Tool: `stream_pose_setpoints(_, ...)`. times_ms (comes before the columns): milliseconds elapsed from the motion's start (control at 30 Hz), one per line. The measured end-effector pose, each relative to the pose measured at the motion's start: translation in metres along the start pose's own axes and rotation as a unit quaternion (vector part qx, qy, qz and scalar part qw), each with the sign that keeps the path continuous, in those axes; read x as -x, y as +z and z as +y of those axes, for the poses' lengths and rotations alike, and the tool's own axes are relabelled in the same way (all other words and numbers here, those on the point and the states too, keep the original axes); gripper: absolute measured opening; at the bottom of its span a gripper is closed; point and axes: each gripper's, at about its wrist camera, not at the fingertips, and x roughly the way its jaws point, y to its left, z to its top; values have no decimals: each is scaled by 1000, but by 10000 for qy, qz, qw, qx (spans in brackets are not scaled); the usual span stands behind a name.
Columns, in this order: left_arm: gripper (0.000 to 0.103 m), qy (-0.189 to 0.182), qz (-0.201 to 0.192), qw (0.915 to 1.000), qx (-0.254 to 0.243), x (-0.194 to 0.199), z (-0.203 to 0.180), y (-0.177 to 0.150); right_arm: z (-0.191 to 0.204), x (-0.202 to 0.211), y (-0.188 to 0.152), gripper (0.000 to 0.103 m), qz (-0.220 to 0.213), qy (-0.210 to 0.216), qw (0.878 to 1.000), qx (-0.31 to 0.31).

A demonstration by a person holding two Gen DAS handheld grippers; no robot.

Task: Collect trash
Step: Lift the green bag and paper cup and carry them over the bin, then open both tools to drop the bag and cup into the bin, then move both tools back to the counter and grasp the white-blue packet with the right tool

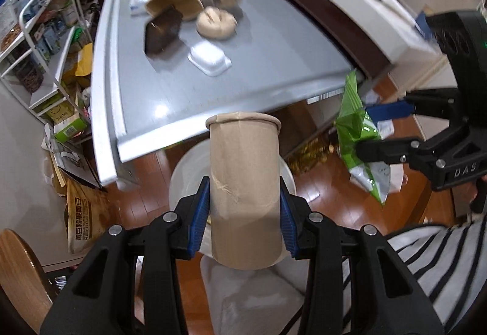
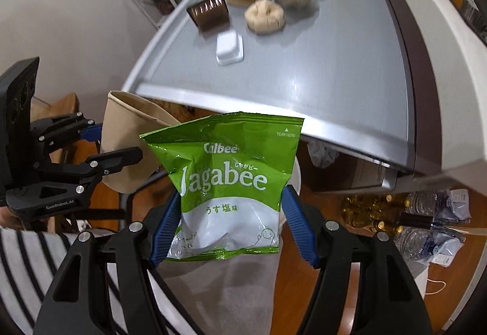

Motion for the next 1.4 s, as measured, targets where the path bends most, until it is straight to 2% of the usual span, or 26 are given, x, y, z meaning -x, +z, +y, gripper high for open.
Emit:
stream_pose_setpoints(300,43,123,574,9978,-306,-46,-2,-18,-6,-46,-11,64,357,-194,9992,-6)
stream_pose_setpoints(500,43,207,861,9957,-285,-78,6,-23,-6,-88,-9,64,582,-326,9977,-128)
stream_pose_setpoints(667,43,318,998,9943,-213,-99,12,-23,-8,-116,-4,64,744,-370,9964,-190)
stream_pose_setpoints(933,44,368,1113,9930,-119,-112,17,-24,-10,-128,5,65,850,-436,9951,-264)
stream_pose_setpoints(1000,56,264,1118,9934,-61,-111,21,-23,-9,-125,4,67,852,-451,9949,-301)
stream_pose_setpoints(1033,71,249,1092,9937,-53,-109,21,-22,-13,-124,3,73,852,-436,9949,-318)
stream_pose_setpoints(1067,77,271,1061,9940,-65,-107,21,-21,-15,-122,3,76,843,-471,9947,-347)
stream_pose_setpoints(1133,81,345,993,9943,-158,-101,20,-19,-17,-115,3,81,757,-553,9949,-384)
stream_pose_setpoints(1233,84,481,994,9936,-220,-95,17,-19,-21,-100,2,82,649,-581,9950,-480)
stream_pose_setpoints(1333,84,455,891,9949,-145,-83,18,-16,-23,-79,4,82,497,-543,9956,-577)
stream_pose_setpoints(1400,84,390,756,9964,-50,-70,20,-13,-16,-56,9,82,237,-541,9968,-548)
